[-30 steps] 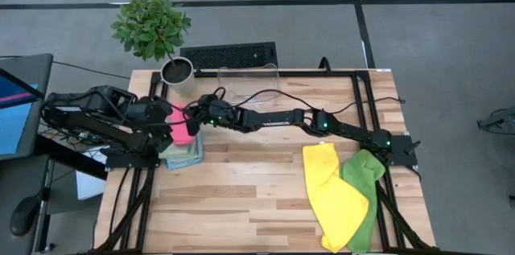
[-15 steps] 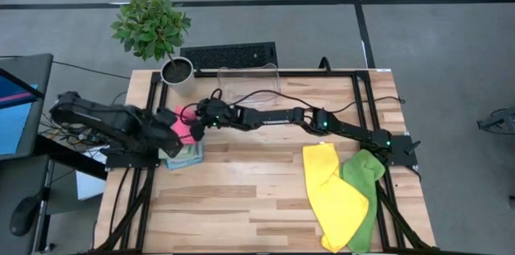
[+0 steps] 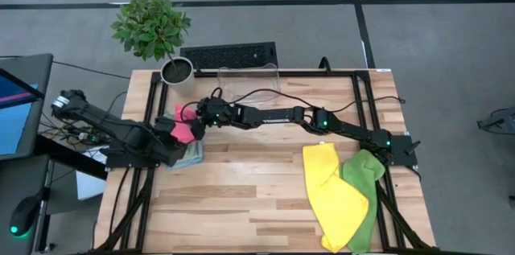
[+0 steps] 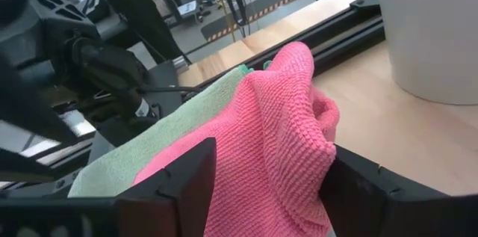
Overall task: Fold microfiber towels
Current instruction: Stack the folded pink microfiber cloth on top of the folded light green microfiber cloth
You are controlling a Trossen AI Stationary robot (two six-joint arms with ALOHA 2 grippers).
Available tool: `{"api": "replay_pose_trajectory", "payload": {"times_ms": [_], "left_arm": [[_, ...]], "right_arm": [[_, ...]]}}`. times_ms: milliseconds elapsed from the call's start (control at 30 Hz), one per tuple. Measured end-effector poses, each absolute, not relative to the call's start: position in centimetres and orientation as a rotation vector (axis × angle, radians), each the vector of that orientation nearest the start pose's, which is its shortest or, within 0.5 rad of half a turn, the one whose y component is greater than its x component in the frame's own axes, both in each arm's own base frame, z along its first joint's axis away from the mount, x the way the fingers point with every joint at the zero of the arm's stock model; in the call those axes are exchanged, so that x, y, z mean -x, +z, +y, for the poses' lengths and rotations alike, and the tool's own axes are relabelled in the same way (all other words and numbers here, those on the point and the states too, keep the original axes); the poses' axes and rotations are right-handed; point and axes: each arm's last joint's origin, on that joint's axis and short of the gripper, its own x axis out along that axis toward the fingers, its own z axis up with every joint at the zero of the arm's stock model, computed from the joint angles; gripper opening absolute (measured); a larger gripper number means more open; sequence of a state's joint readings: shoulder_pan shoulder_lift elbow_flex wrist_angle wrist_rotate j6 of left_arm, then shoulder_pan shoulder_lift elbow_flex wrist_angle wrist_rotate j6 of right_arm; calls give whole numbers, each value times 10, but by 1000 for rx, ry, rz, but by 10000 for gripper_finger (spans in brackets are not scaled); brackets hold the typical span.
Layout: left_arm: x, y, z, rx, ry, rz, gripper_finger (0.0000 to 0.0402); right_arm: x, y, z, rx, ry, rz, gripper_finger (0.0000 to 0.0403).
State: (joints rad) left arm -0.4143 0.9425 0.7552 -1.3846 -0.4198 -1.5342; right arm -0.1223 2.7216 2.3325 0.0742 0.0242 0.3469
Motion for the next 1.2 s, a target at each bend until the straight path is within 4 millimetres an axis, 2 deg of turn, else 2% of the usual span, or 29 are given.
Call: {"api": "replay_pose_trajectory", "payload": {"times_ms": [67,233,367,567,733,933,1200], "left_arm": [[-108,230,-36,678,1011,993,123],[-106,236,-33,731,1098,846,204],[-109,233,-32,721,1148,841,238],[-124,221,-28,642,1232,934,244],[-137,220,-22,635,1180,899,245],[-139,206,-9,665,1190,970,245],[-144,202,-7,665,1213,982,245]], "right_arm": [[-598,143,-74,-353,-198,290,238],[-598,144,-74,-346,-196,287,238],[-597,142,-74,-345,-198,308,238],[-597,142,-74,-345,-197,309,238],[-597,141,-73,-349,-178,320,238],[-596,139,-73,-344,-183,337,238],[-596,139,-78,-348,-190,338,238]]}}
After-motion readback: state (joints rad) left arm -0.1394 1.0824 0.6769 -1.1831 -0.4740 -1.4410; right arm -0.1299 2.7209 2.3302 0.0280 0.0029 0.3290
